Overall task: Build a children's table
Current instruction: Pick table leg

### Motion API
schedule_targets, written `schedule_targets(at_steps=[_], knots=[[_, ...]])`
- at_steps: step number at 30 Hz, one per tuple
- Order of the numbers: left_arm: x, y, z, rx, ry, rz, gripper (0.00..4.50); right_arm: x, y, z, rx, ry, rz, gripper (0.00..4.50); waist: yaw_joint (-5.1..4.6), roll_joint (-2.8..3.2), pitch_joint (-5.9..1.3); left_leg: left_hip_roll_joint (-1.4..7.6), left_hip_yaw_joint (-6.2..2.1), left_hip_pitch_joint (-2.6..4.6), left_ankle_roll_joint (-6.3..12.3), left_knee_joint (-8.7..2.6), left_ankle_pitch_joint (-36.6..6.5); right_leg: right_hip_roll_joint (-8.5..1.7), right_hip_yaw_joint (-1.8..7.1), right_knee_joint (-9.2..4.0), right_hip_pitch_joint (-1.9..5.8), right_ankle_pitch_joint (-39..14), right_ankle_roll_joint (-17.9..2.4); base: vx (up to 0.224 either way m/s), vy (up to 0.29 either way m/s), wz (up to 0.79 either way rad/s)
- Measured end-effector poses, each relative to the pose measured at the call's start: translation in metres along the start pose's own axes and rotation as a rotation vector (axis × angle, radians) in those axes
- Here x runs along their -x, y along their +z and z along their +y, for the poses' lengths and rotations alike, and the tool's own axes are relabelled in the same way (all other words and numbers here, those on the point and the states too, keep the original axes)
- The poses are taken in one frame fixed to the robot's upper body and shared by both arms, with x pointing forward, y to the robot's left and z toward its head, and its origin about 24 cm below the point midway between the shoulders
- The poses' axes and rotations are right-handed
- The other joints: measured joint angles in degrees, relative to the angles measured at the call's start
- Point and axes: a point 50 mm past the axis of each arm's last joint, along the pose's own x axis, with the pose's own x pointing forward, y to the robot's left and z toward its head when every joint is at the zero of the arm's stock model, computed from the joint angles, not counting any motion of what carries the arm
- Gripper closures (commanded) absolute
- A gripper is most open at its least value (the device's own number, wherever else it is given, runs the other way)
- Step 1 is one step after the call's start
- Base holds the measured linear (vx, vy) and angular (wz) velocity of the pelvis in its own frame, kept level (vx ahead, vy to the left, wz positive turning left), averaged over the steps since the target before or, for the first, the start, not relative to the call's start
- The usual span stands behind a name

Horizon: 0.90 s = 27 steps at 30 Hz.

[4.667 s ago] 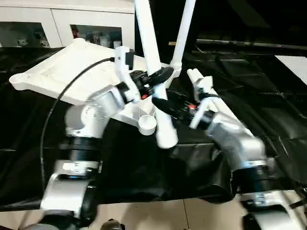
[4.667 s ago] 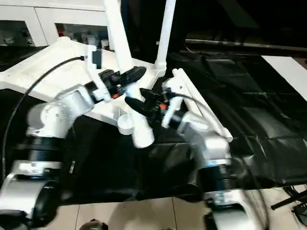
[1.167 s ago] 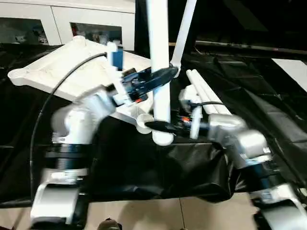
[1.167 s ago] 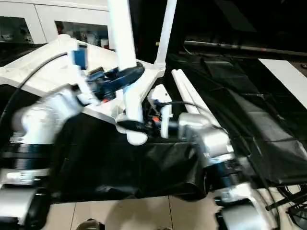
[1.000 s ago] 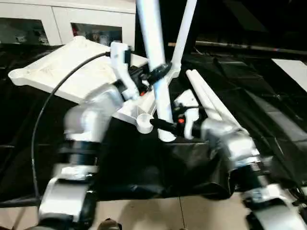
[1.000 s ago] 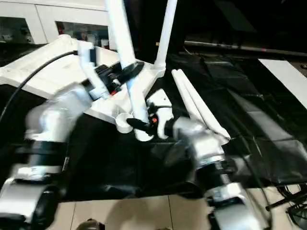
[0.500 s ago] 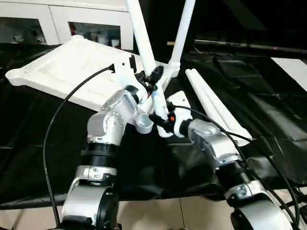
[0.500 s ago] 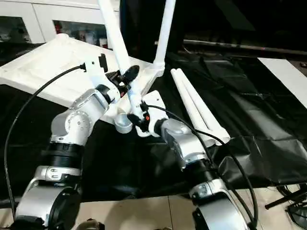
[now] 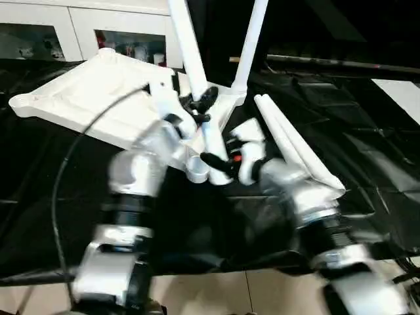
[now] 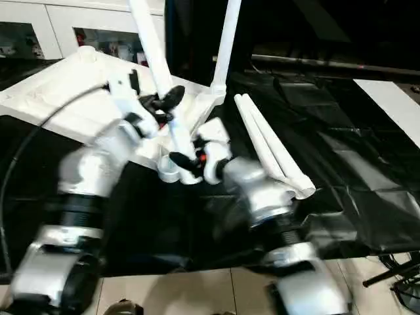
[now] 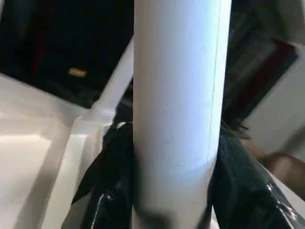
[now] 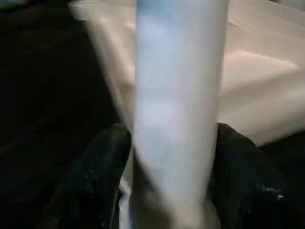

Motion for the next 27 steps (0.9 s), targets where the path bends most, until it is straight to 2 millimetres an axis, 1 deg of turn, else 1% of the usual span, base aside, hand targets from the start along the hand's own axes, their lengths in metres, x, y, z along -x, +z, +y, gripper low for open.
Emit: schedule_targets(at_steps=[3, 6, 8, 10, 11, 12, 14, 20, 27], knots=[[0.004, 0.008, -0.004, -0.014, -0.115, 0.002, 2.69, 0.012, 0.001, -0.001, 0.022, 0.097, 0.038, 1.4, 0.09, 0.0, 0.0, -0.01, 0.01, 0.0, 0.0, 0.0, 0.0, 0.0, 0.0, 0.0, 0.01, 0.0, -0.01, 0.0, 0.0, 0.0], [0.011, 0.017, -0.013, 0.0, -0.297, 0.022, 2.69, 0.023, -0.002, -0.001, -0.002, 0.185, 0.075, 1.38, 0.15, 0.0, 0.0, 0.0, 0.01, 0.01, 0.0, 0.0, 0.0, -0.01, 0.0, 0.03, 0.0, 0.01, -0.01, 0.0, 0.0, 0.0], [0.02, 0.022, -0.024, 0.009, -0.458, 0.012, 2.69, 0.028, 0.001, 0.003, -0.004, 0.251, 0.082, 1.38, 0.04, 0.06, 0.01, 0.0, 0.03, 0.05, 0.0, 0.0, 0.0, -0.01, 0.02, 0.04, 0.0, 0.01, -0.02, 0.0, 0.0, 0.0], [0.028, 0.026, -0.028, 0.027, -0.554, 0.007, 2.69, 0.033, 0.003, 0.006, 0.005, 0.298, 0.076, 1.38, -0.18, 0.07, 0.02, 0.02, 0.03, 0.1, 0.0, 0.0, 0.0, 0.01, 0.02, 0.12, -0.01, 0.0, -0.03, 0.0, 0.0, 0.0], [0.03, 0.027, -0.029, 0.036, -0.576, 0.004, 2.69, 0.034, 0.004, 0.008, 0.001, 0.316, 0.073, 1.38, -0.19, 0.09, 0.03, 0.02, 0.03, 0.11, -0.01, 0.0, 0.0, 0.01, 0.02, 0.15, -0.01, 0.01, -0.05, 0.0, 0.0, 0.0], [0.031, 0.028, -0.03, 0.042, -0.591, 0.002, 2.69, 0.034, 0.005, 0.009, -0.002, 0.33, 0.068, 1.56, -0.17, 0.09, 0.03, 0.02, 0.02, 0.13, -0.01, 0.0, 0.0, 0.01, 0.01, 0.17, 0.0, 0.02, -0.06, 0.0, 0.0, 0.0], [0.034, 0.03, -0.031, 0.068, -0.624, -0.008, 2.69, 0.034, 0.008, 0.013, -0.007, 0.364, 0.06, 1.73, -0.12, 0.1, 0.04, 0.02, 0.01, 0.15, -0.01, 0.0, 0.0, 0.01, 0.01, 0.18, 0.01, 0.07, -0.12, 0.0, 0.0, 0.0], [0.037, 0.03, -0.029, 0.096, -0.632, -0.005, 2.69, 0.036, 0.008, 0.016, -0.017, 0.379, 0.067, 1.83, 0.14, 0.11, 0.04, 0.01, 0.0, 0.16, -0.01, 0.01, 0.01, 0.0, 0.01, 0.14, 0.09, 0.05, 0.02, 0.0, 0.0, 0.0], [0.039, 0.028, -0.029, 0.101, -0.634, 0.002, 2.69, 0.037, 0.006, 0.017, -0.028, 0.381, 0.073, 1.85, 0.01, 0.12, 0.04, 0.01, -0.02, 0.15, -0.02, 0.01, 0.01, 0.01, 0.0, 0.13, 0.07, 0.12, -0.06, 0.0, 0.0, 0.0]])
